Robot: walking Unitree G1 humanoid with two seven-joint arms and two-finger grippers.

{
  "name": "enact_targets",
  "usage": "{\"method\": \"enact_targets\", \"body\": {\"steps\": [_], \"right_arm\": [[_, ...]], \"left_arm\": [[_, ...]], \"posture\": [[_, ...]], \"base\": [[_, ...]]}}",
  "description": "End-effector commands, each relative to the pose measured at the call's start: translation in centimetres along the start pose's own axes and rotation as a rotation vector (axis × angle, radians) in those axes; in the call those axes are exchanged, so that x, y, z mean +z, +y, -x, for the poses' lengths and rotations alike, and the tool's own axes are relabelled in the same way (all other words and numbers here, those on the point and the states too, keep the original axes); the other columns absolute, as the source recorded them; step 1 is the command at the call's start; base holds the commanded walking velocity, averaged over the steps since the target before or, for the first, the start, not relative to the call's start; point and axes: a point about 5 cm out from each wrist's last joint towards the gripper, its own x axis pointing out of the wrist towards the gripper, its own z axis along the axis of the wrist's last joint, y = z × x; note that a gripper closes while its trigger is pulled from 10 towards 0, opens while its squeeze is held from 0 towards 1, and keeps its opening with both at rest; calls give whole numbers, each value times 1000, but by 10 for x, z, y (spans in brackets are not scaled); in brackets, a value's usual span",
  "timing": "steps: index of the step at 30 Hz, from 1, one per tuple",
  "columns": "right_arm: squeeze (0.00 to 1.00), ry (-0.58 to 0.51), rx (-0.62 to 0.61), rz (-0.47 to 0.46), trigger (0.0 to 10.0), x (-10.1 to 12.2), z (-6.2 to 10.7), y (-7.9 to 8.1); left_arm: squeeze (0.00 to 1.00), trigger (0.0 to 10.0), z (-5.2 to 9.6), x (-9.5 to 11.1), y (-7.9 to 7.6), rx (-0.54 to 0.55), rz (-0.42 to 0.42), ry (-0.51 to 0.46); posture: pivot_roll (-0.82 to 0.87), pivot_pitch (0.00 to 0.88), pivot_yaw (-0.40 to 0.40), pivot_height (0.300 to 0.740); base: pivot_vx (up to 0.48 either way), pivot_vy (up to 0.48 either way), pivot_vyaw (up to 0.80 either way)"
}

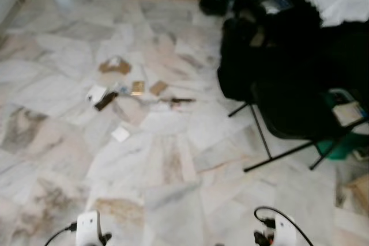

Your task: Sweep floor

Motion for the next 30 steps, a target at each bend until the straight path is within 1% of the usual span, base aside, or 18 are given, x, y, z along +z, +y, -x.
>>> {"method": "enact_targets", "body": {"steps": [1,2,4,8,10,16,18,19,20,22,24,28,30], "right_arm": [[0,55,9,-48,10000,-18,1,9],[0,55,9,-48,10000,-18,1,9],[0,58,14,-47,10000,-19,0,15],[0,60,17,-35,10000,-19,-1,18],[0,59,13,-20,10000,-16,0,11],[0,50,-9,-22,10000,-12,4,-6],[0,50,-12,-23,10000,-12,5,-8],[0,47,-20,-60,10000,-13,5,-10],[0,47,-20,-60,10000,-13,5,-10],[0,46,-11,-41,10000,-14,4,-5],[0,39,5,-43,10000,-14,1,7],[0,15,19,-23,10000,-8,-2,16],[0,-5,13,14,10000,-1,-4,17]], "left_arm": [[0,10000,4,-18,1,-5,3,48],[0,10000,4,-18,1,-5,3,48],[0,10000,5,-22,3,-2,5,53],[0,10000,6,-26,6,0,7,58],[0,10000,7,-28,7,0,8,60],[0,10000,8,-32,7,0,11,62],[0,10000,7,-29,1,-4,11,51],[0,10000,5,-23,-7,-14,9,34],[0,10000,5,-23,-7,-14,9,34],[0,10000,5,-22,-8,-14,16,27],[0,10000,4,-19,-9,-17,26,13],[0,10000,4,-17,-8,-19,26,1],[0,10000,4,-17,-6,-19,16,-1]], "posture": [[-113,144,-21,740],[-113,144,-21,740],[-113,147,-22,740],[-114,148,-23,740],[-114,152,-24,740],[-114,157,-28,740],[-115,161,-29,740],[-115,161,-30,740],[-115,161,-30,740],[-115,161,-30,740],[-117,165,-31,740],[-114,168,-32,740],[-114,167,-33,740]], "base": [[0,458,0],[0,458,0],[0,456,0],[0,459,0],[0,456,0],[0,428,748],[0,319,800],[0,0,0],[0,0,0],[0,0,0],[0,0,0],[0,0,0],[0,0,0]]}}
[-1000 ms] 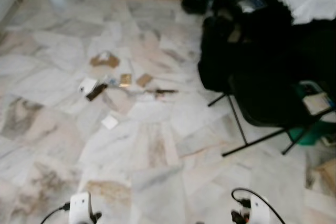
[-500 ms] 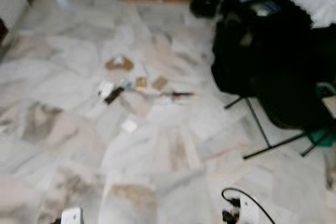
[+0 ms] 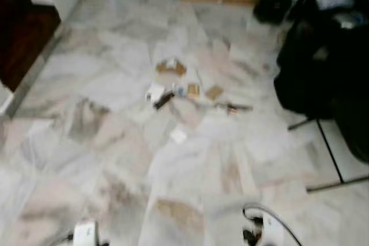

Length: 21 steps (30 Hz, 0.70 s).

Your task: Sweep floor

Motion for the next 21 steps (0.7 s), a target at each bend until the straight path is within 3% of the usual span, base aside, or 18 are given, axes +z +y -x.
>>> {"method": "enact_targets", "body": {"steps": [1,7,8,12,15,19,21], "right_arm": [[0,7,-1,8,10000,-4,0,2],[0,-54,-68,108,10000,19,1,-19],[0,-59,-88,183,10000,24,2,-25],[0,-120,-90,275,10000,43,1,-28],[0,-192,-87,327,10000,61,2,-31],[0,-412,-63,376,10000,106,11,-36],[0,-457,-54,383,10000,114,13,-35]], "left_arm": [[0,10000,2,-11,-2,-9,7,25],[0,10000,3,-13,-1,-10,-7,17],[0,10000,3,-12,-2,-13,-11,15],[0,10000,3,-8,-1,-17,-38,-6],[0,10000,2,3,14,-2,-51,-46],[0,10000,2,32,34,52,-37,-173],[0,10000,2,39,38,66,-45,-203]], "posture": [[-114,167,-33,740],[-117,167,-33,740],[-116,168,-32,740],[-123,171,-31,740],[-126,173,-30,740],[-128,176,-28,740],[-128,176,-28,740]], "base": [[0,0,0],[0,0,0],[0,0,0],[0,0,0],[0,0,0],[0,0,0],[0,0,0]]}}
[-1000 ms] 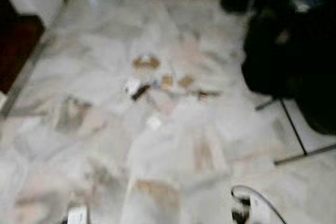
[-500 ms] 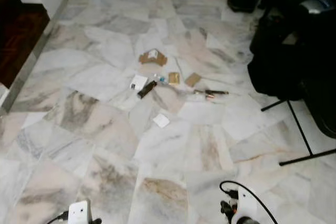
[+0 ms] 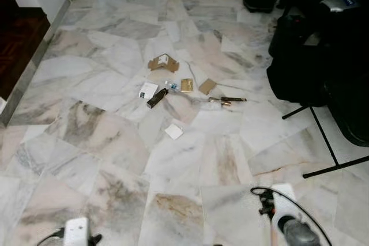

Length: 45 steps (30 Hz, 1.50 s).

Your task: Sweep floor

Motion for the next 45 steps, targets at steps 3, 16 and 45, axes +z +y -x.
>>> {"method": "enact_targets", "body": {"steps": [3,16,45], "right_arm": [[0,-314,-6,33,10000,60,1,-6],[0,-778,-51,94,10000,183,48,27],[0,-615,-194,-209,10000,156,18,26]], "left_arm": [[0,10000,-4,51,24,61,-2,-229],[0,10000,61,215,-34,-50,-50,-912],[0,10000,76,210,-63,-126,34,-873]], "posture": [[-125,172,-28,740],[-128,159,-33,740],[-128,198,-18,740]], "base": [[0,0,0],[0,0,0],[0,0,0]]}}
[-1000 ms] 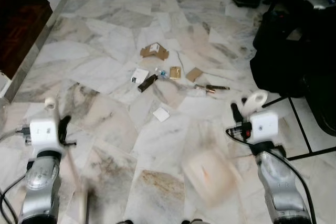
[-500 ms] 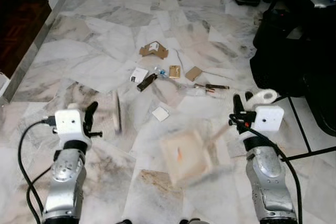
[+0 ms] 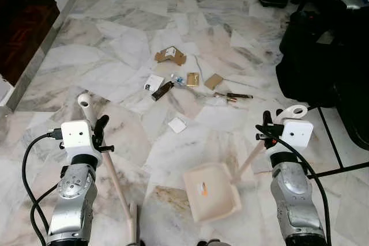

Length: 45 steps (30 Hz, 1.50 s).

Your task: Sweep floor

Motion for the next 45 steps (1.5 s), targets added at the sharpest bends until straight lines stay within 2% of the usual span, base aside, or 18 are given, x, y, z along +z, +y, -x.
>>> {"method": "enact_targets", "body": {"steps": [1,14,30,45], "right_arm": [[0,-19,-16,-8,10000,2,-1,-3],[0,-16,5,-27,10000,1,-5,5],[0,-19,39,-36,10000,-1,-6,11],[0,-15,46,-50,10000,0,-9,14]], "left_arm": [[0,10000,0,11,2,2,-17,-54],[0,10000,-2,5,0,5,-20,-54],[0,10000,0,0,-3,-4,-12,-60],[0,10000,-4,4,-1,2,-15,-79]], "posture": [[-128,198,-18,740],[-130,196,-22,740],[-123,144,-16,740],[-122,179,-23,740]], "base": [[0,0,0],[191,0,0],[275,0,0],[265,0,0]]}}
